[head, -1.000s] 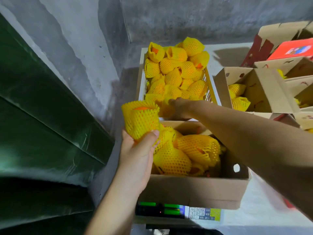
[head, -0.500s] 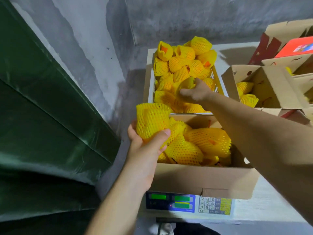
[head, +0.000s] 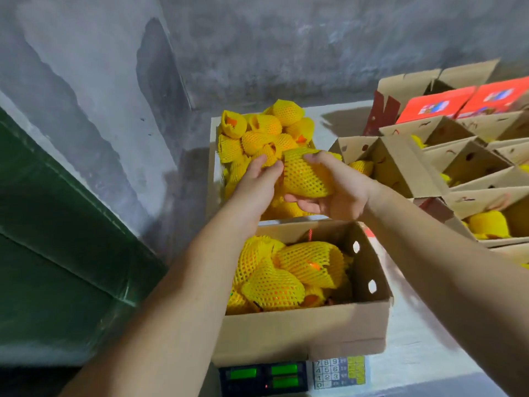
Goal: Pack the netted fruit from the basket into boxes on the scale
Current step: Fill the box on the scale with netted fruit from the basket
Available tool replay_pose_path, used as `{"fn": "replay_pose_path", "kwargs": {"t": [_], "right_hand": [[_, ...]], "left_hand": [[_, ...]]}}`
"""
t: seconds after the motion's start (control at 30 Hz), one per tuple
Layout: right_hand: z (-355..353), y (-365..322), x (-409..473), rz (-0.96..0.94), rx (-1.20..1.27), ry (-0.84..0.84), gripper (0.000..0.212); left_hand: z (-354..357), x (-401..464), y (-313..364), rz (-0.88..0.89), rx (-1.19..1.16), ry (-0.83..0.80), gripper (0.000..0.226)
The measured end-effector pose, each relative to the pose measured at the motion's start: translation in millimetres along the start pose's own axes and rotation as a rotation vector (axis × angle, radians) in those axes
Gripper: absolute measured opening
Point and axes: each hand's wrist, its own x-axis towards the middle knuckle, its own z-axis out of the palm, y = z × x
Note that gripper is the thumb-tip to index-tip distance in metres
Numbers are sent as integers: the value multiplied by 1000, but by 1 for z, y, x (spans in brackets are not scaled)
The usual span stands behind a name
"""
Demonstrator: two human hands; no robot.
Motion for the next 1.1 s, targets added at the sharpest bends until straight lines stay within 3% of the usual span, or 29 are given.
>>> {"fn": "replay_pose_path", "kwargs": {"t": [0.07, 0.13, 0.23, 0.3, 0.37, 0.43, 0.53, 0.73, 0.9, 1.0, 1.1], "right_hand": [[-4, 4, -7, 43, 3, -95, 46], [2, 7, -11, 73, -40, -115, 46], [18, 7, -14, 14, -263, 96, 57], [29, 16, -16, -187, -461, 350, 68], [39, 27, -24, -573, -744, 521, 54], [50, 36, -37, -747, -822, 375, 34], [62, 47, -55, -656, -668, 177, 34], [71, 60, -86, -831, -679, 438, 13], [75, 77, -117, -1021, -775, 574, 6], [77, 92, -124, -945, -857, 507, 17], [74, 100, -133, -801, -873, 304, 57]], "left_hand": [[9, -13, -11, -18, -234, -121, 47], [14, -23, -21, 56, -246, -83, 48], [13, -39, -31, 46, -396, 5, 72], [9, -47, -34, 28, -472, 57, 82], [6, -55, -35, 45, -499, 94, 83], [3, -64, -34, 64, -470, 107, 76], [-1, -77, -32, 17, -534, 60, 66], [-5, -107, -43, 254, -340, 15, 50], [2, -122, -47, 405, -98, 178, 51], [13, -128, -50, 360, -174, 161, 57], [17, -140, -52, 168, -263, 64, 79]]}}
